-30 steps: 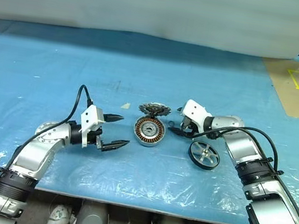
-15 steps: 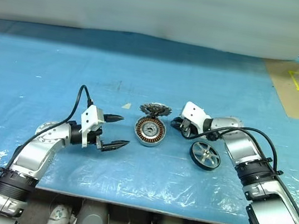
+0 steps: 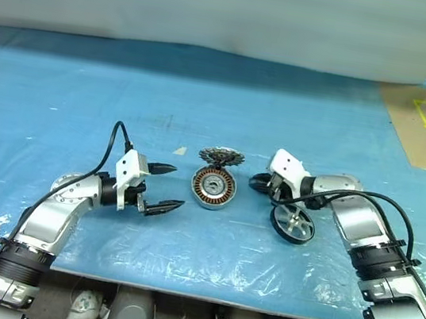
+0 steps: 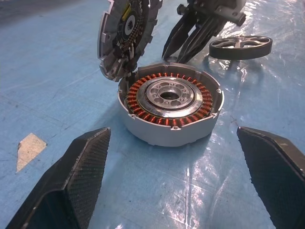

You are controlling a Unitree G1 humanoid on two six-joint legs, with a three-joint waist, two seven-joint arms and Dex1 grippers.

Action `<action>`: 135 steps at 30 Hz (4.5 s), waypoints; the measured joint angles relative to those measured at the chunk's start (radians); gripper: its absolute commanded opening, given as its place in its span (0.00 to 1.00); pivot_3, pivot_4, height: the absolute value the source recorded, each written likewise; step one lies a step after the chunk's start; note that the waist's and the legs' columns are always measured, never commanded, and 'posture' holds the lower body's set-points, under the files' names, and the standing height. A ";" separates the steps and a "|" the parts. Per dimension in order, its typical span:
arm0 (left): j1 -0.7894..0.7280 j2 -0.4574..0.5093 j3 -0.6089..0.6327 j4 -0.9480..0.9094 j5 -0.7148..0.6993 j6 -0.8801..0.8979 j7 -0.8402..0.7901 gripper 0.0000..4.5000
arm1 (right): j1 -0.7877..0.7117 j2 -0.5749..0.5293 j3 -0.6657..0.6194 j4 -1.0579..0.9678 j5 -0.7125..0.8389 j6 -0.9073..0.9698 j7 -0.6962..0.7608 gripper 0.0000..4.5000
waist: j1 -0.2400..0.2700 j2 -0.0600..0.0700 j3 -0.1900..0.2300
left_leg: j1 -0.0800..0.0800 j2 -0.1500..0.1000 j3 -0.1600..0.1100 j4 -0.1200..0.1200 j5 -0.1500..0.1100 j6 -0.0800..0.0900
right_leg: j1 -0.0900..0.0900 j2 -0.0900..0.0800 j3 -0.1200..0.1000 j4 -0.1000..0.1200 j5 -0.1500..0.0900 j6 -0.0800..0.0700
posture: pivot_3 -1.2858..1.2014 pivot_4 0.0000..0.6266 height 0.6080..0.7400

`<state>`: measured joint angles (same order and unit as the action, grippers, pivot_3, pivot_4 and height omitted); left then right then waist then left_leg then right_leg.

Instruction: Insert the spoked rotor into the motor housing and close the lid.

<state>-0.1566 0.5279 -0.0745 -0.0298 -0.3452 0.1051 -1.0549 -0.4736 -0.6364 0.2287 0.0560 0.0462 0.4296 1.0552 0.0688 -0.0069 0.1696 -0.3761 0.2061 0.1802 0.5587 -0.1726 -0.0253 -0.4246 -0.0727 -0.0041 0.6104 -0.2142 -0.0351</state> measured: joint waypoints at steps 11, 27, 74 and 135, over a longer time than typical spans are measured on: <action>-0.007 0.002 0.000 -0.005 -0.005 0.007 -0.014 1.00 | -0.009 0.041 0.022 -0.232 0.131 0.198 0.019 0.13 | 0.000 0.000 0.000 | 0.000 0.000 0.000 -0.001 0.000 0.000 | 0.000 0.000 0.000 0.000 0.000 0.000 | 0.52 0.24 1.00; 0.005 0.004 -0.001 -0.059 -0.012 0.031 -0.007 1.00 | -0.142 0.124 0.157 -0.075 0.094 0.125 0.029 0.13 | -0.001 0.000 0.000 | 0.000 0.000 0.000 -0.001 0.002 -0.004 | 0.000 0.000 -0.001 -0.001 0.000 0.000 | 0.52 0.24 1.00; 0.012 -0.007 -0.020 -0.060 0.006 0.021 0.008 1.00 | -0.174 0.139 0.211 0.042 -0.040 -0.024 0.079 0.13 | -0.001 0.000 0.000 | 0.001 0.000 0.000 0.003 0.002 -0.003 | 0.000 0.000 0.000 0.004 0.000 0.000 | 0.52 0.24 1.00; 0.004 -0.017 -0.038 -0.057 0.014 0.010 0.013 1.00 | -0.140 0.150 0.176 0.035 -0.003 -0.004 0.120 0.64 | -0.001 0.000 0.000 | 0.001 0.000 0.000 0.003 0.002 -0.003 | 0.001 0.000 0.000 0.004 0.000 0.000 | 0.52 0.24 1.00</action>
<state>-0.1524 0.5109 -0.1121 -0.0868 -0.3316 0.1146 -1.0416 -0.6137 -0.4862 0.4047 0.0910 0.0435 0.4255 1.1750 0.0680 -0.0069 0.1694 -0.3748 0.2063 0.1799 0.5614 -0.1709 -0.0283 -0.4241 -0.0729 -0.0044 0.6147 -0.2141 -0.0353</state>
